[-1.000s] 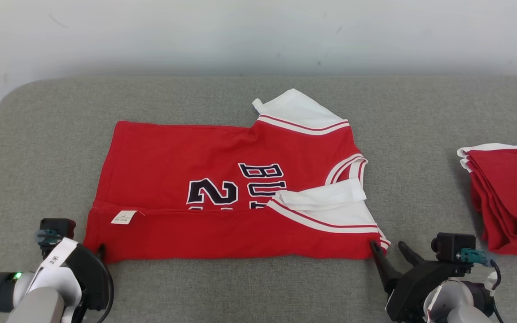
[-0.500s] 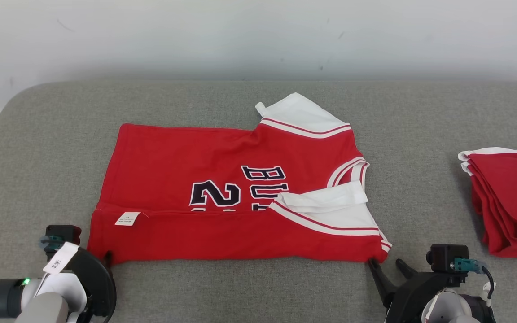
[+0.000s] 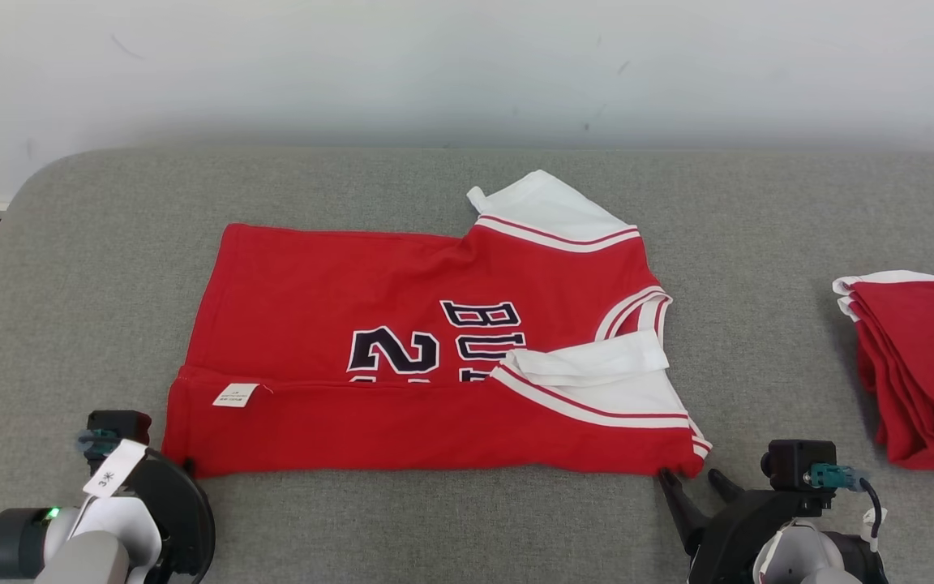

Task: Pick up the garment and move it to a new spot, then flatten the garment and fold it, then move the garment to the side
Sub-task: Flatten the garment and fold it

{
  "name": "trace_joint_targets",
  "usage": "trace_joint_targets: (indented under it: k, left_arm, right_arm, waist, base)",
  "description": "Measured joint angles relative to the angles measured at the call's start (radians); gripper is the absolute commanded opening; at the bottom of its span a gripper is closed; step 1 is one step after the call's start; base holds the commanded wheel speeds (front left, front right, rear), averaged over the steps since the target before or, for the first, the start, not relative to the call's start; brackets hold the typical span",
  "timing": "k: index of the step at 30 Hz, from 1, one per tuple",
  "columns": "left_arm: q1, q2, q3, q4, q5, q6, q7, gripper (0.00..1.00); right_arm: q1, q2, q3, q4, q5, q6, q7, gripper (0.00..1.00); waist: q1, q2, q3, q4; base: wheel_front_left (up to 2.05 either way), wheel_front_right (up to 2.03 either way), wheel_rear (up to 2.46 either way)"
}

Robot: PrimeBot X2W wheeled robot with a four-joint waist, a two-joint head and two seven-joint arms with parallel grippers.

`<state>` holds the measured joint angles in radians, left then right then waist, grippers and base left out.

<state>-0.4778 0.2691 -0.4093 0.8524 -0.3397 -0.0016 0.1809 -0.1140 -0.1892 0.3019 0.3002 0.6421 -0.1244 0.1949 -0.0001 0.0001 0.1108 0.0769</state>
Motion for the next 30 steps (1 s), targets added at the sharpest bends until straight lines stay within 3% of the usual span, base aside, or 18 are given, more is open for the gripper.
trace_joint_targets:
  k: [10,11,12,13,14,15,16,30]
  left_arm:
    - [-0.02,-0.004,-0.004,0.013,0.0,0.0,-0.003,0.41]
    - [-0.022,-0.004,-0.004,0.015,0.0,0.0,-0.006,0.38]
    - [-0.023,-0.005,-0.004,0.017,0.0,0.0,-0.006,0.35]
    - [-0.024,-0.006,-0.004,0.02,0.0,-0.003,-0.006,0.24]
    - [-0.024,-0.007,-0.003,0.023,0.0,-0.007,-0.006,0.16]
    - [-0.025,-0.008,-0.004,0.025,0.0,-0.007,-0.007,0.0]
    - [-0.026,-0.009,-0.004,0.026,0.0,-0.008,-0.007,0.0]
    - [-0.039,-0.013,-0.012,0.058,-0.003,-0.026,-0.033,0.0]
  right_arm:
    - [-0.021,0.023,-0.022,0.028,-0.048,0.0,0.002,1.0]
    - [-0.022,0.027,-0.025,0.03,-0.049,0.0,0.002,0.93]
    - [-0.024,0.03,-0.026,0.032,-0.051,0.0,0.002,0.68]
    - [-0.026,0.033,-0.027,0.035,-0.055,0.0,0.002,0.44]
    - [-0.029,0.035,-0.028,0.038,-0.055,0.0,0.002,0.38]
    - [-0.032,0.036,-0.028,0.041,-0.055,0.0,0.003,0.15]
    - [-0.035,0.037,-0.029,0.044,-0.058,0.0,0.003,0.0]
    - [-0.034,0.046,-0.054,0.053,-0.086,0.0,0.007,0.0]
  waist:
    - [0.0,0.0,0.008,0.003]
    - [0.0,0.0,0.01,0.003]
    - [0.0,0.0,0.011,0.003]
    - [0.0,0.0,0.012,0.002]
    - [0.0001,0.0,0.013,0.002]
    - [0.0001,0.0,0.015,0.002]
    - [0.0001,0.0,0.016,0.002]
    - [0.0001,0.0,0.004,0.008]
  base:
    - [0.0,0.0,0.0]
    - [0.0,0.0,0.0]
    - [0.0,0.0,0.0]
    - [0.0,0.0,0.0]
    - [0.0,0.0,0.0]
    - [0.0,0.0,0.0]
    - [0.0,0.0,0.0]
    - [0.0,0.0,0.0]
